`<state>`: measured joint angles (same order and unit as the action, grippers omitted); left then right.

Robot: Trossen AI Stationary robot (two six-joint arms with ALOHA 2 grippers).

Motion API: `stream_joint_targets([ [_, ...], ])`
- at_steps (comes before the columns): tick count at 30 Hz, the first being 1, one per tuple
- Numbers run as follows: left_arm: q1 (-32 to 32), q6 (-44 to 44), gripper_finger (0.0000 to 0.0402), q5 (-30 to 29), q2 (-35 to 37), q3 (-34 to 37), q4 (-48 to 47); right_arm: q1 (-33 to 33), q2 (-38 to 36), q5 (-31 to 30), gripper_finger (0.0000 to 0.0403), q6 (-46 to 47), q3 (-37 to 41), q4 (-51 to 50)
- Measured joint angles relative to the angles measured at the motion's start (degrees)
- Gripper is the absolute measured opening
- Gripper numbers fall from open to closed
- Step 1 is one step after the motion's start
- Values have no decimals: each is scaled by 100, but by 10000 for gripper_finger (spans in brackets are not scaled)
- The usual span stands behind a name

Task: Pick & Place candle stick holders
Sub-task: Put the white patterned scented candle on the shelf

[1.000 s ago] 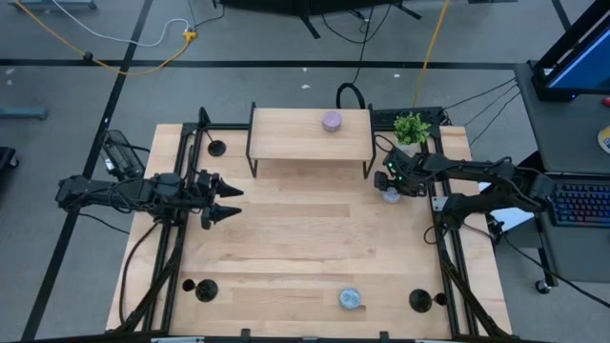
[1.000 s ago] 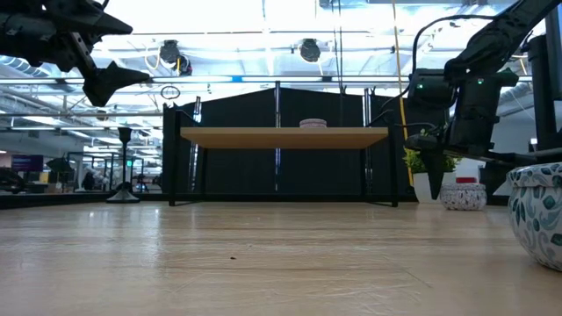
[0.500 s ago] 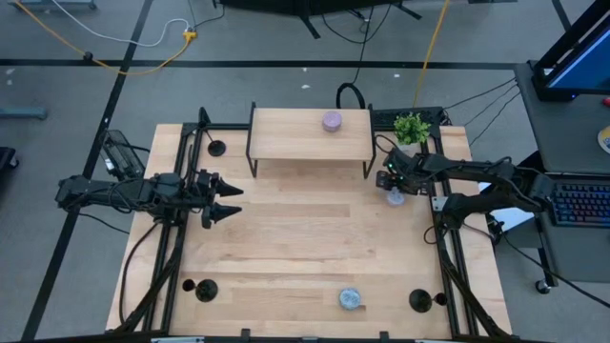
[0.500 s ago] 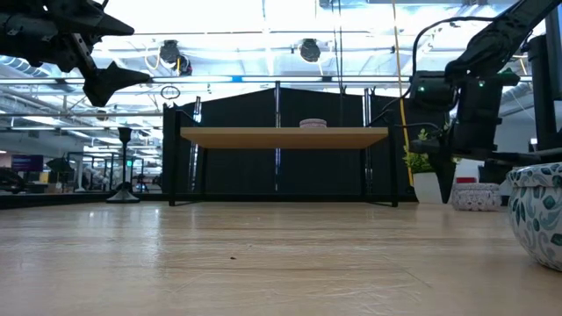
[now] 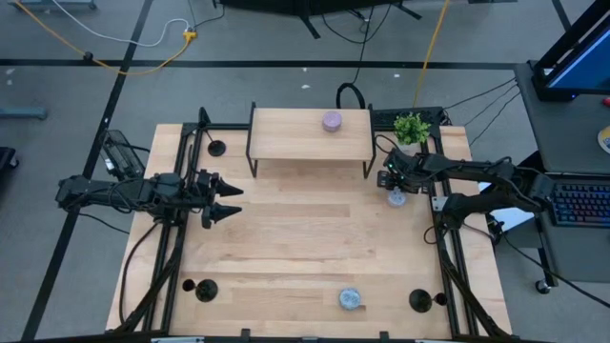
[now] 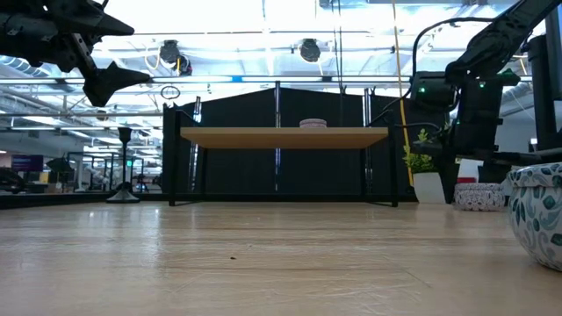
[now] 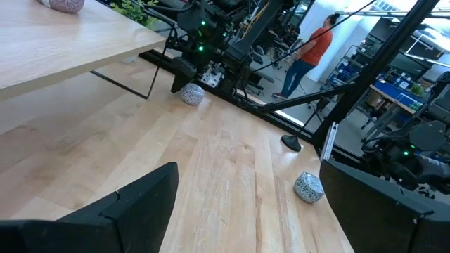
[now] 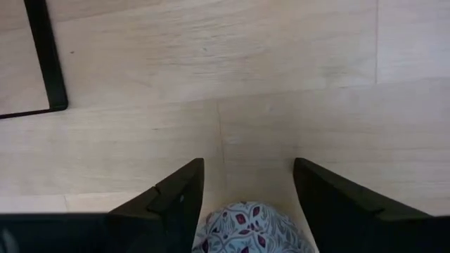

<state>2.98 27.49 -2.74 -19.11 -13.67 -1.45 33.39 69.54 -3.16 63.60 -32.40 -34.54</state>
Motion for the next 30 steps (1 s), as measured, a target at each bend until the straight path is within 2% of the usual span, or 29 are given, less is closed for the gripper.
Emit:
stream_joint_targets([
  [7,0,0,351,2,0,0,0,0,-2,-16,251,-326,-2,-67],
  [12,-2,1,351,4,0,0,0,0,-12,-391,285,-80,48,-293],
  [15,-2,65,351,7,0,0,0,0,-24,-248,299,-54,63,-289],
  [30,-1,129,351,4,0,0,11,4,-96,23,304,-767,85,-126],
])
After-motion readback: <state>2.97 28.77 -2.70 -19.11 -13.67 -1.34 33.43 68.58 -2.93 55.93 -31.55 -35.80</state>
